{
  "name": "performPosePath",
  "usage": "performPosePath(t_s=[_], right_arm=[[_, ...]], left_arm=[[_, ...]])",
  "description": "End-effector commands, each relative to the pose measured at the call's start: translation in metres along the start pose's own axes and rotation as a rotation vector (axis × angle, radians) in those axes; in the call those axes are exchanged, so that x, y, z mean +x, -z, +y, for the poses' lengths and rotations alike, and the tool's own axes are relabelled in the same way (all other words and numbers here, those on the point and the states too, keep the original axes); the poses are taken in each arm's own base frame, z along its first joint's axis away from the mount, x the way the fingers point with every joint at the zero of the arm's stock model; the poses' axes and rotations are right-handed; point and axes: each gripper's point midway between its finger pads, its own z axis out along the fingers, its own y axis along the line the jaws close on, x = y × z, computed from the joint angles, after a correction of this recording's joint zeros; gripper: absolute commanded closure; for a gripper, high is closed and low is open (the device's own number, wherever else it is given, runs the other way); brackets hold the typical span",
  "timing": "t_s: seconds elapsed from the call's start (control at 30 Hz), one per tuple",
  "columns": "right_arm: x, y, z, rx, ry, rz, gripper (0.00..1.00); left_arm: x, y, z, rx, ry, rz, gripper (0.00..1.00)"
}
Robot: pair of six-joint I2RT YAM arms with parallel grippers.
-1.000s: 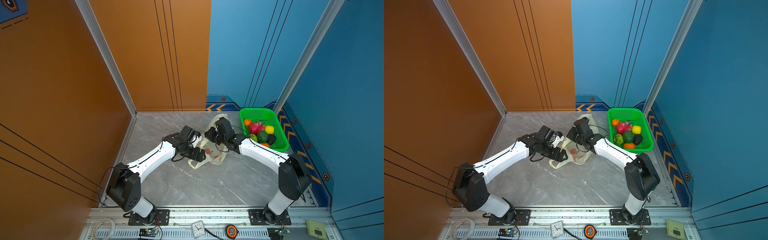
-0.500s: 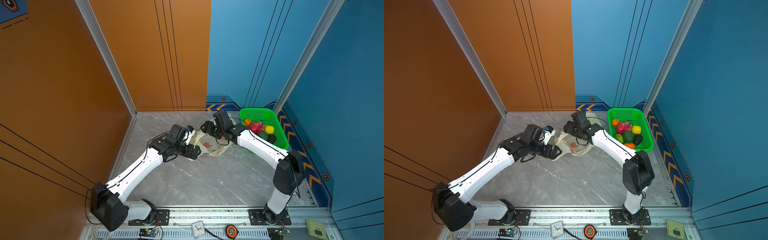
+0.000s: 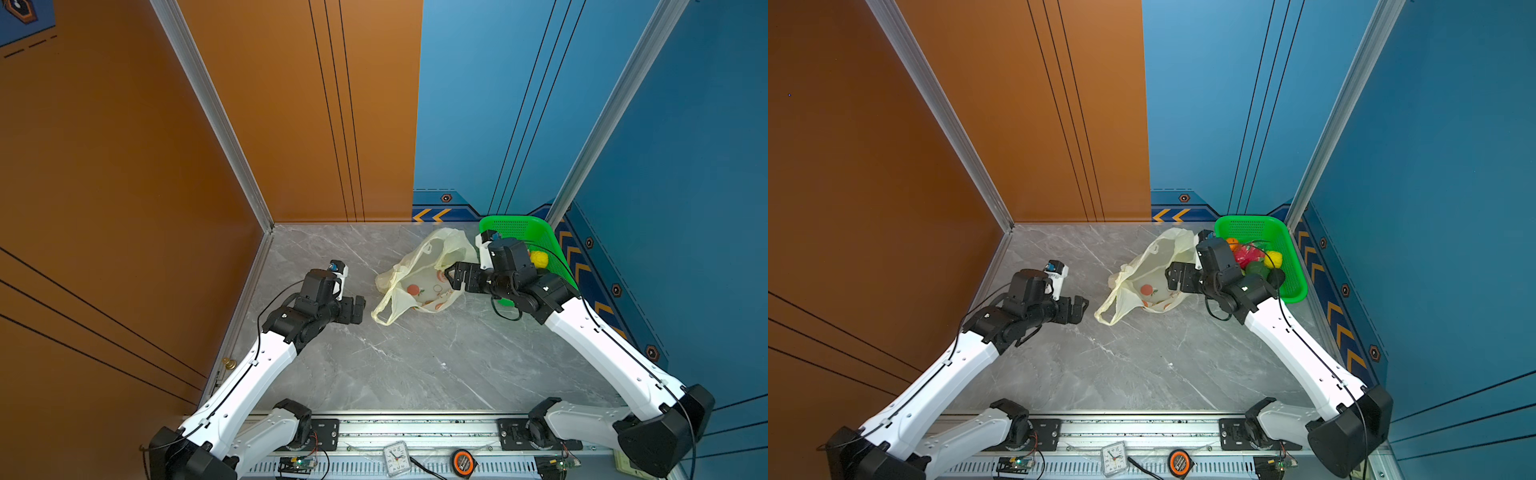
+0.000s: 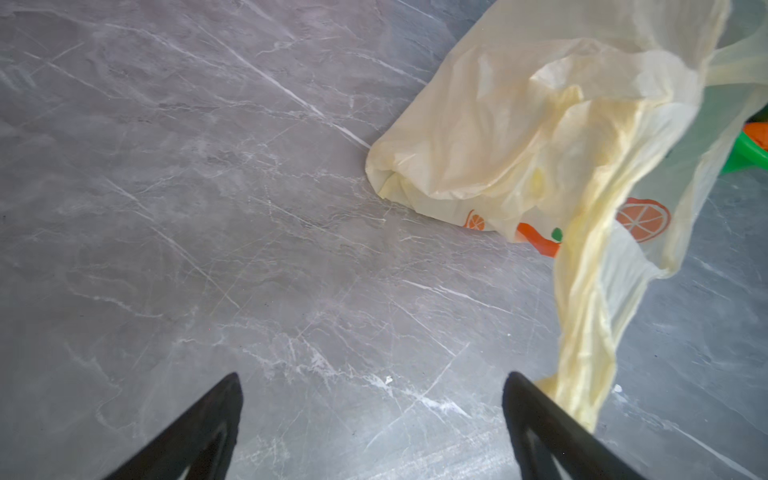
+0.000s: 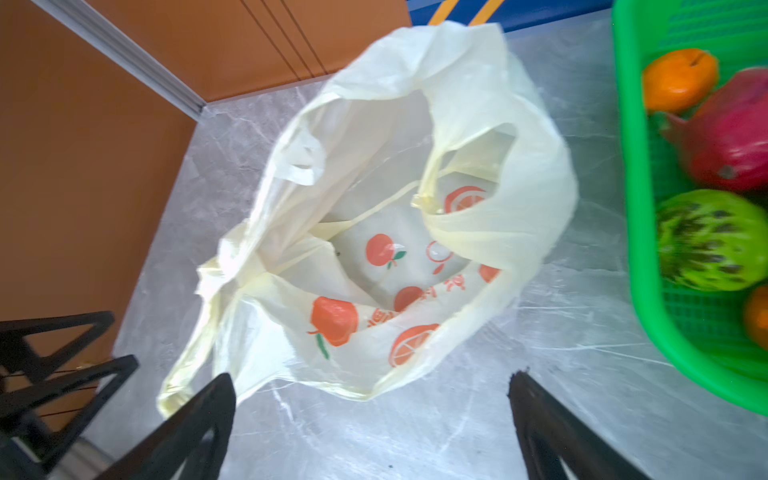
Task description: Untie the knot of the plastic bag and take out the fruit
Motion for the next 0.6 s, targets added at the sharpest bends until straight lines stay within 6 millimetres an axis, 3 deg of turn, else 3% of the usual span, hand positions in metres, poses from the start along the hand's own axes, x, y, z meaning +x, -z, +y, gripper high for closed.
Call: performPosePath(t_s=[0.0,0.17,0.37,0.57], right_arm=[[-0.004,0.001,-0.044,0.108,0.116,-0.07,0.0],[-0.011,-0.005,-0.098,0.168,0.15,-0.24,0.0],[0.004,-0.025,-0.165,0.262,0.091,-0.308,0.0],[0.011,-0.046,-0.194,0.301,0.09,-0.373,0.0]], left_arm=[[-0.012,-0.006,0.027,-0.068,0.02,-0.092,0.02],[-0.02,-0.015,0.057,-0.13,0.0,-0.219,0.02],[-0.021,-0.026,0.093,-0.213,-0.006,-0.335,0.02],[-0.006,-0.04,0.118,-0.259,0.016,-0.394,0.02]])
